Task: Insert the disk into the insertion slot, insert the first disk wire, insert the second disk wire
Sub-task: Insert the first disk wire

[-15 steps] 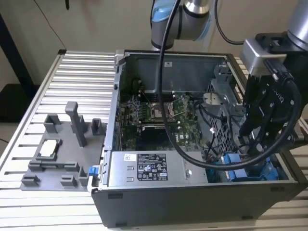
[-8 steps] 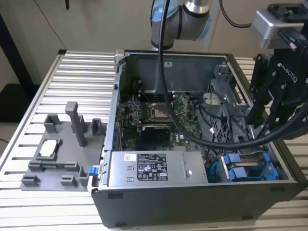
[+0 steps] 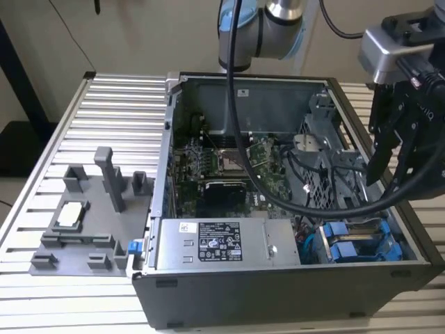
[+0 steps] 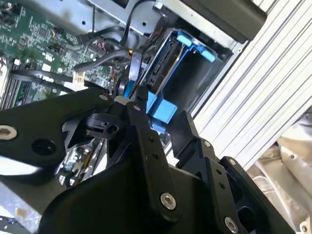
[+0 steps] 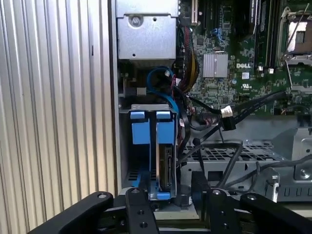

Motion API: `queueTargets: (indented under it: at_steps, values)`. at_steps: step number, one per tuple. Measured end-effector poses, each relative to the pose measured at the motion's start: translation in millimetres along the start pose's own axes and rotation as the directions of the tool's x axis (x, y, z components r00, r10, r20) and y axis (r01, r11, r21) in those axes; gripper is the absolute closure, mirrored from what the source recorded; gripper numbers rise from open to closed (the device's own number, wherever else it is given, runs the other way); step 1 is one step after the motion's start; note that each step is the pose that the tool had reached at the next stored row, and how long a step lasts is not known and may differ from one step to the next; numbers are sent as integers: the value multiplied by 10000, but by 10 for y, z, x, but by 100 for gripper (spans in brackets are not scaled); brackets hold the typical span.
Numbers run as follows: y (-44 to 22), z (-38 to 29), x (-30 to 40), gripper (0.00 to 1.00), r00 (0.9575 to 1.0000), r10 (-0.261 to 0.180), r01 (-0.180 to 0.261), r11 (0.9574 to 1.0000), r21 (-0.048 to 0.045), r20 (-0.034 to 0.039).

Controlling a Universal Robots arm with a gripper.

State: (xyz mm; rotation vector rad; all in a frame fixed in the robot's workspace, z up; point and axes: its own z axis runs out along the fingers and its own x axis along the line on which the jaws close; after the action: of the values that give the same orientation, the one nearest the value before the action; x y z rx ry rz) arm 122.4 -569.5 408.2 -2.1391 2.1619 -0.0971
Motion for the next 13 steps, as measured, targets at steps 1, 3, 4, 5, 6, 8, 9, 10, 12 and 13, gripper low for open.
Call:
queueTargets:
  at_steps: [1,3,4,5,6,8,9,10,12,13]
  values:
    - [3,-1,0,53,10000,-17,17,9999,170,11]
    - [5,11,-9,53,9999,-110,109,9993,363,25]
    - [7,23,-21,53,9998,-178,177,9990,408,33]
    - [10,36,-37,53,9997,-246,244,9987,440,38]
    - [13,53,-55,53,9995,-305,303,9984,475,47]
    - [19,76,-86,53,9992,-395,391,9977,553,54]
    - [21,85,-98,53,9990,-436,432,9973,595,58]
    - [24,95,-111,53,9988,-482,477,9968,638,62]
    - [28,113,-131,53,9982,-588,581,9957,724,71]
    - [31,122,-136,53,9979,-638,630,9950,775,75]
